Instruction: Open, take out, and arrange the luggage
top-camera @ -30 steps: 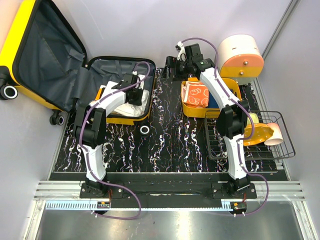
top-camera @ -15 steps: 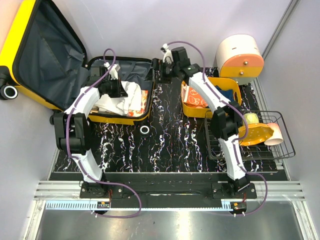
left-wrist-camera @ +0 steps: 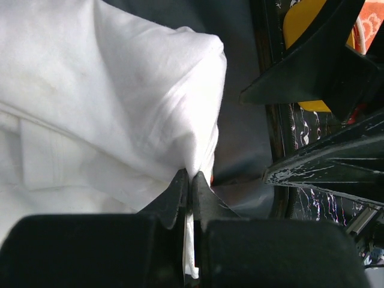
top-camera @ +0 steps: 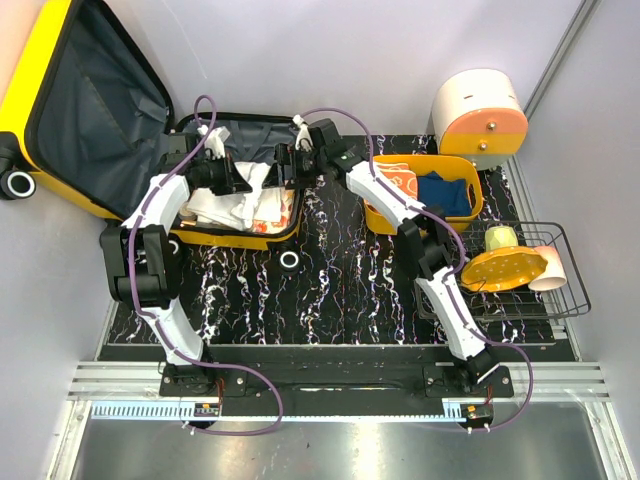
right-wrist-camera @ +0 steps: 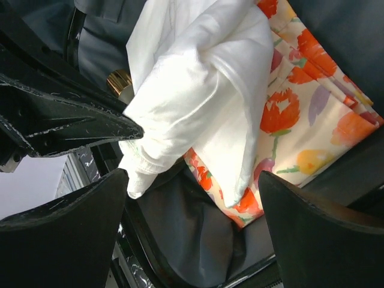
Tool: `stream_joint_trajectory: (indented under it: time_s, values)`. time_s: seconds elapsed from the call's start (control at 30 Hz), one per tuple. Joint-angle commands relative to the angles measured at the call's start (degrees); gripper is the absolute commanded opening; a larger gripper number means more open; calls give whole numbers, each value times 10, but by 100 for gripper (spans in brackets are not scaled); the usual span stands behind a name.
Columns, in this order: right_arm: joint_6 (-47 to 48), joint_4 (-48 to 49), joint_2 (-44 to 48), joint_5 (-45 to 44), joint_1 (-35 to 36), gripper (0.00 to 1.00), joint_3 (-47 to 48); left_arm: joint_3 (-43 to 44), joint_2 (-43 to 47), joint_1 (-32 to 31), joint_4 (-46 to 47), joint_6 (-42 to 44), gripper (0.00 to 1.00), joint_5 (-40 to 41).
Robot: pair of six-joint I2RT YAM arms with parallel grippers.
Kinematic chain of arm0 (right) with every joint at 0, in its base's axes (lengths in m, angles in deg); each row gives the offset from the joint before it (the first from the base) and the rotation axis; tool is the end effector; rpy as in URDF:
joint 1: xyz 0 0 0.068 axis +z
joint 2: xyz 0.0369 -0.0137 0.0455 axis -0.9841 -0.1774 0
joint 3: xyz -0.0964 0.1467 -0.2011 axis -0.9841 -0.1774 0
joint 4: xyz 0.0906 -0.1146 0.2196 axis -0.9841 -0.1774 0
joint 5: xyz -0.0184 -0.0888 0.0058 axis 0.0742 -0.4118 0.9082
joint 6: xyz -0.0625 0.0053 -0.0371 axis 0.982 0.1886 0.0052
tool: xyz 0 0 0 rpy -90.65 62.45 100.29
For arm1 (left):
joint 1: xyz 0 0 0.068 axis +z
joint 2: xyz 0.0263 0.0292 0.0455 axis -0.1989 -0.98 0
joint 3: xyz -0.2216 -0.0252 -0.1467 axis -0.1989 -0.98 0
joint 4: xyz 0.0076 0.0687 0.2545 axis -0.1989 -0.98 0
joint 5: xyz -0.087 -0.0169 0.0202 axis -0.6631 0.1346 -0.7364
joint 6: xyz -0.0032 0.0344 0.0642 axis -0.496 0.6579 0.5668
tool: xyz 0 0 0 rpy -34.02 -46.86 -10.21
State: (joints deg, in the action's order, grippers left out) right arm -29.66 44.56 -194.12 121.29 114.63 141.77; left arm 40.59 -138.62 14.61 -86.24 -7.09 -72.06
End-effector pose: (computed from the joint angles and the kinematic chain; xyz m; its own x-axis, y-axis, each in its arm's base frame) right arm 0.4609 0.3600 0.2338 -0.7782 -0.0752 -0.6235 -0.5602 0.5318 0.6351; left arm 0.4193 -0.0152 0.2461 -0.7652 -0.1243 -0.6317 0.3078 0.7912 -0.5285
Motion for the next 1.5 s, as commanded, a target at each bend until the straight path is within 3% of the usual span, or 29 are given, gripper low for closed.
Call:
stream_joint_trajectory:
  time_s: [0.0,0.43,0.63,0.87,0.97,1.03,1.07,1.13,1.17,1.2,1.27,1.3,1.37,1.47]
  values:
    - [-6,43,-17,-21,9,100,30,-8,18,12,27,1,0,-36]
    - [-34,63,-49,-113,36,100,46,-16,22,15,46,-8,0,-69]
    - [-100,122,-45,-34,37,100,24,-24,14,15,56,-2,0,-79]
    - [-137,126,-61,-40,39,100,22,-46,14,10,86,-3,0,-81]
    - [-134,122,-59,-48,41,91,10,-50,16,1,97,-6,2,-74]
    - [-129,111,-58,-69,41,74,12,-50,18,-10,98,3,4,-69]
    - [-125,109,-59,-77,41,66,15,-50,20,-16,94,8,9,-67]
    - [-113,95,-58,-92,41,39,27,-46,28,-17,83,21,22,-67]
    - [-106,89,-57,-99,40,30,31,-42,31,-13,60,27,32,-68]
    - [-91,83,-50,-113,41,15,34,-32,35,-8,35,50,54,-80]
    - [-65,74,-43,-132,40,2,50,-14,46,19,-18,70,66,-86]
    - [-38,66,-34,-139,40,0,53,-13,62,32,-26,85,88,-85]
    - [-1,56,-22,-158,40,0,66,-10,78,72,-36,98,99,-55]
    - [79,12,-6,-184,40,0,91,31,78,106,-70,142,99,10]
